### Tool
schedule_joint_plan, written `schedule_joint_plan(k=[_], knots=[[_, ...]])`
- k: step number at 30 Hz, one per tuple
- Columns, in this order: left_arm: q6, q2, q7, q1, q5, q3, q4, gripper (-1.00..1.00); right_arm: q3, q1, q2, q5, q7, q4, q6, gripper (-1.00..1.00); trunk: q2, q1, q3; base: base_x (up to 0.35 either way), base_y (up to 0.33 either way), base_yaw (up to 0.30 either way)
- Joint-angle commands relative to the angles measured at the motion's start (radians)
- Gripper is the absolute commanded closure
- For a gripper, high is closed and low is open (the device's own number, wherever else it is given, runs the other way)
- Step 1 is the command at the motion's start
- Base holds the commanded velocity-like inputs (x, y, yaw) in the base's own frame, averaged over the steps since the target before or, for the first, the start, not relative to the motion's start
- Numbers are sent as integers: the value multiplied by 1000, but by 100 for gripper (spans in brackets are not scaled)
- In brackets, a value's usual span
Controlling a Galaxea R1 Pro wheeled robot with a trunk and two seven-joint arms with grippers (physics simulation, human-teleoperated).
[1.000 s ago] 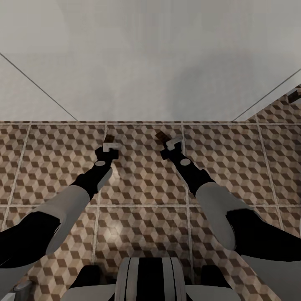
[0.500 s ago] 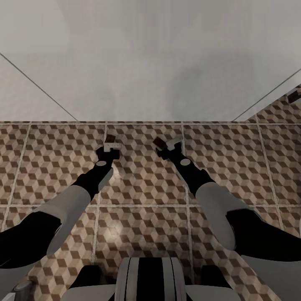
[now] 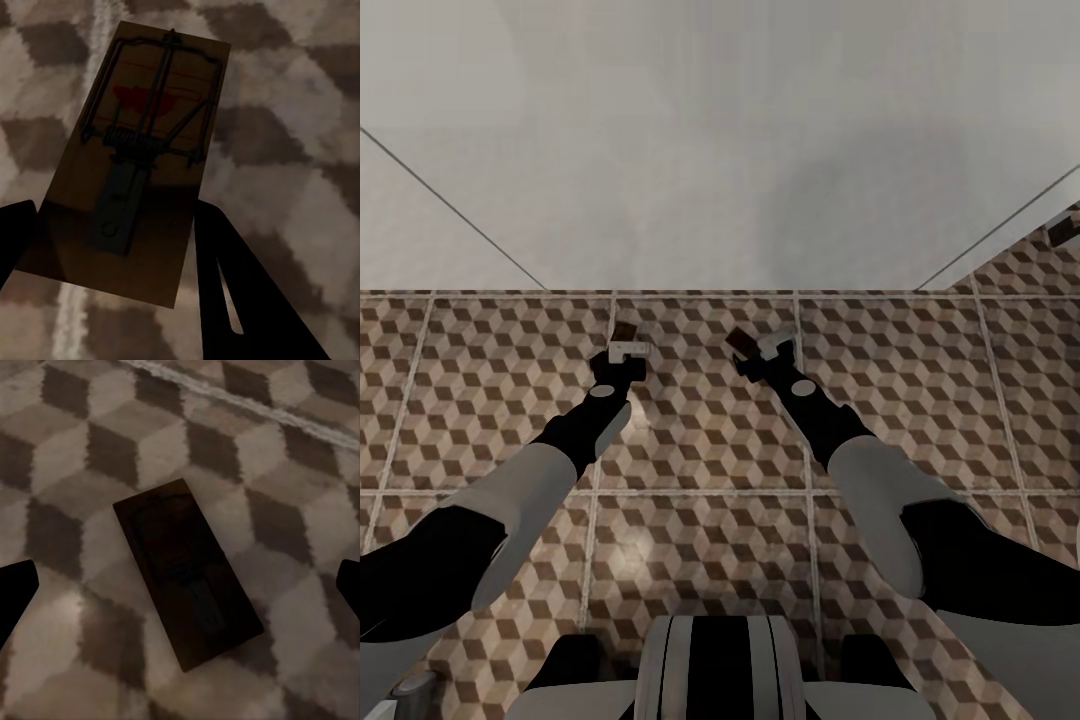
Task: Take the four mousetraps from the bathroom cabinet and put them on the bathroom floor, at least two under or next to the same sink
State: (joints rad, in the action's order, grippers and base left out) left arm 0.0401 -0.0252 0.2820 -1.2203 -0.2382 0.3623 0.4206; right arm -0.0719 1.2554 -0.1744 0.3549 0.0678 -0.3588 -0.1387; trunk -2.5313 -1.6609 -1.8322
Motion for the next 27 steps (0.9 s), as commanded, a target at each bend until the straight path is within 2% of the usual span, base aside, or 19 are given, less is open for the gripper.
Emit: schedule_joint_plan(k=[1, 5, 6, 27], knots=[[3, 1, 11, -1, -7, 9, -1, 100, 2, 1, 0, 9, 1, 2, -2, -100, 0, 0, 0, 0, 0, 0], [3, 1, 11, -1, -7, 9, -1, 100, 2, 1, 0, 9, 1, 6, -2, -100, 0, 0, 0, 0, 0, 0], [3, 1, 11, -1, -7, 9, -1, -100, 2, 1, 0, 9, 1, 7, -2, -100, 0, 0, 0, 0, 0, 0], [3, 2, 11, -1, -7, 9, 0, -100, 3, 0, 0, 9, 1, 8, -2, -100, 0, 0, 0, 0, 0, 0]])
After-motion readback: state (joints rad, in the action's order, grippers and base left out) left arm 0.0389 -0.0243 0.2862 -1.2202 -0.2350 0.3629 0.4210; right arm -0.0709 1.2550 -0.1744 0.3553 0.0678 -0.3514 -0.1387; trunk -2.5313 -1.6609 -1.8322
